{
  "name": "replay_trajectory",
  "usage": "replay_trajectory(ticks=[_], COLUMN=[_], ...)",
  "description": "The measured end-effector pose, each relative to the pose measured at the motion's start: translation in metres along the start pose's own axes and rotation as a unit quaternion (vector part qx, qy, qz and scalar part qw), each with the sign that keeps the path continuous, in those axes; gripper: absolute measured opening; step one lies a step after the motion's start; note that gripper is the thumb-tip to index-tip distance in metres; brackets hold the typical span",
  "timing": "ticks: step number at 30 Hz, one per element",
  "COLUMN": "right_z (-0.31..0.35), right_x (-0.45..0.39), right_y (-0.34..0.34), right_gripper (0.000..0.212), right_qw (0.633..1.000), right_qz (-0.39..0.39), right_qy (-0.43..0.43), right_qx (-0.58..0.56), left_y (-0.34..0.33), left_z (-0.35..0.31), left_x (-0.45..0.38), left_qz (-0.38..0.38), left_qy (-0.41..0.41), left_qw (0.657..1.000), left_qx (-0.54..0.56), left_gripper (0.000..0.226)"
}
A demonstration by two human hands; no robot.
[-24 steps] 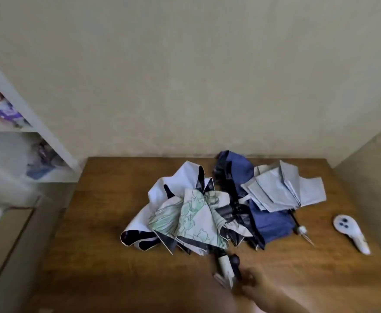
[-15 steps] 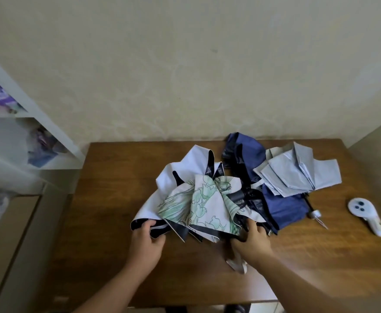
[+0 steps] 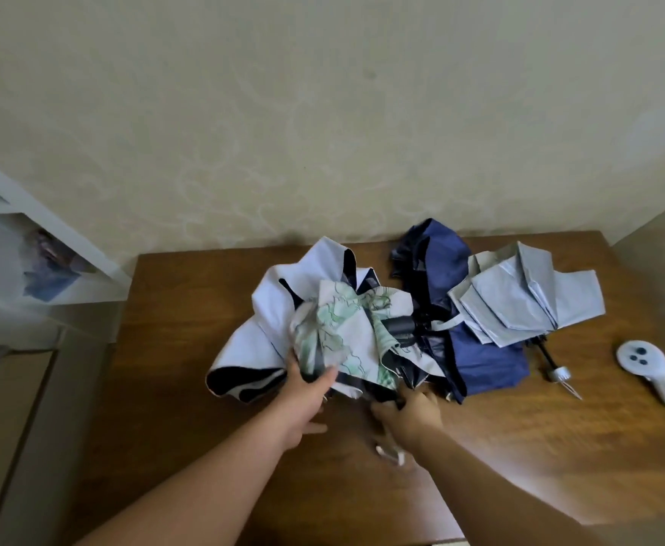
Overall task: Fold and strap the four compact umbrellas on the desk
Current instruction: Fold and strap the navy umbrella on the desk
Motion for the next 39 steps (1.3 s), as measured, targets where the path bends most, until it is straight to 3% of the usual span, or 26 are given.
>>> replay_trajectory(ticks=[5,9,13,15,17,20,24,27,30,34,39], right_z=[0.048,0.082,0.083,0.072,0.057,0.039,0.027,0.014,-0.007,-0.027,-0.043], right_x=[-0.034,-0.036,-0.027,-0.018,-0.011,-0.003,0.002,-0.012,-0.033,-0.045,-0.051], right_y=[-0.01,-0.015,-0.003,0.011,0.033,0.084,0.151,0.187,0.204,0.207,0.218], right_gripper=[0.059,0.058,0.056,0.054,0.043,0.028,0.024,0.02,0.027,0.057,0.097], right_qw=[0.993,0.959,0.946,0.955,0.964,0.972,0.97,0.969,0.977,0.969,0.936], right_qz=[0.019,0.074,0.124,0.13,0.112,0.028,-0.101,-0.152,-0.146,-0.124,-0.095], right_qy=[0.056,0.119,0.167,0.179,0.191,0.194,0.18,0.18,0.156,0.133,0.062], right_qx=[-0.102,-0.247,-0.248,-0.197,-0.146,-0.129,-0.125,-0.079,-0.003,0.165,0.335], left_y=[0.01,0.02,0.018,0.017,0.008,-0.035,-0.085,-0.103,-0.103,-0.107,-0.112], left_z=[-0.035,-0.055,-0.047,-0.043,-0.054,-0.087,-0.135,-0.158,-0.161,-0.158,-0.141], left_x=[-0.007,-0.007,-0.008,-0.003,0.006,0.002,-0.033,-0.065,-0.091,-0.105,-0.114], left_qz=[0.003,-0.011,-0.07,-0.157,-0.227,-0.134,-0.051,-0.024,-0.035,-0.098,-0.124], left_qy=[-0.044,-0.099,-0.079,-0.082,-0.159,-0.276,-0.3,-0.23,-0.131,-0.059,-0.003], left_qw=[0.987,0.975,0.985,0.984,0.944,0.84,0.724,0.726,0.712,0.655,0.617], left_qx=[0.156,0.201,0.137,0.02,-0.179,-0.447,-0.619,-0.648,-0.689,-0.747,-0.777], left_gripper=[0.082,0.084,0.076,0.06,0.038,0.025,0.035,0.051,0.06,0.06,0.06])
Point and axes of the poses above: each hand's wrist, its own x-axis away from the middle knuckle, its own y-axis out of the back of the hand, z = x × y, the point moved 5 cm from there along -x, towards the middle knuckle, and after that the axes turned 15 degrees about z, right-handed, at the moved point
